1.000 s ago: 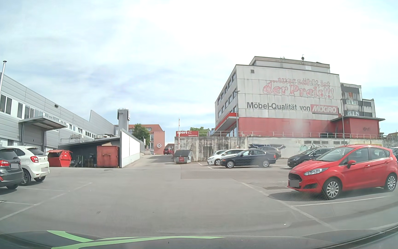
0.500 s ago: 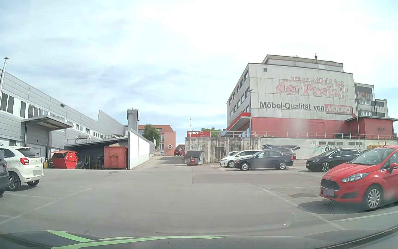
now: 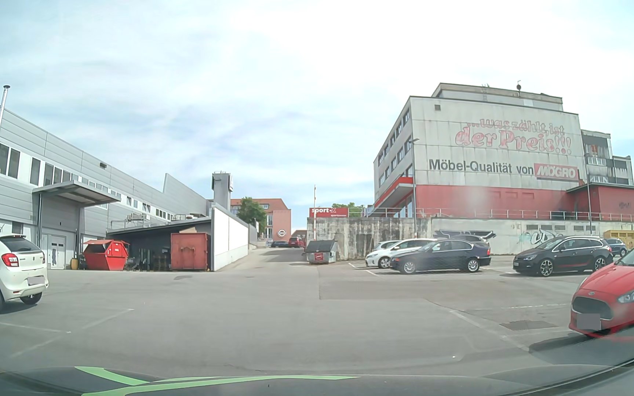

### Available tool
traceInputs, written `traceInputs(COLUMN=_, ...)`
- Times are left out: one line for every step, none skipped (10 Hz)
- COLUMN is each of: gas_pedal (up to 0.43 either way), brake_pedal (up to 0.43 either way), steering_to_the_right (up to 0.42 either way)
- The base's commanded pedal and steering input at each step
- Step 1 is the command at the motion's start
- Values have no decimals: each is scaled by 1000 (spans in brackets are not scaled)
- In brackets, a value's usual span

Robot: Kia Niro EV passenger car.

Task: Follow the waypoints while adhering to traffic rules and regulations

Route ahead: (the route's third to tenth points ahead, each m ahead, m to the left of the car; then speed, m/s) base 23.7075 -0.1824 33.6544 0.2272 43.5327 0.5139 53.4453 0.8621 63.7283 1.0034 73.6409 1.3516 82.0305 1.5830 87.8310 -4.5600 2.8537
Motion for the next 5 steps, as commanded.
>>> traceInputs(gas_pedal=47, brake_pedal=0, steering_to_the_right=-73)
traceInputs(gas_pedal=47, brake_pedal=0, steering_to_the_right=-70)
traceInputs(gas_pedal=47, brake_pedal=0, steering_to_the_right=-66)
traceInputs(gas_pedal=47, brake_pedal=0, steering_to_the_right=-63)
traceInputs(gas_pedal=47, brake_pedal=0, steering_to_the_right=-61)
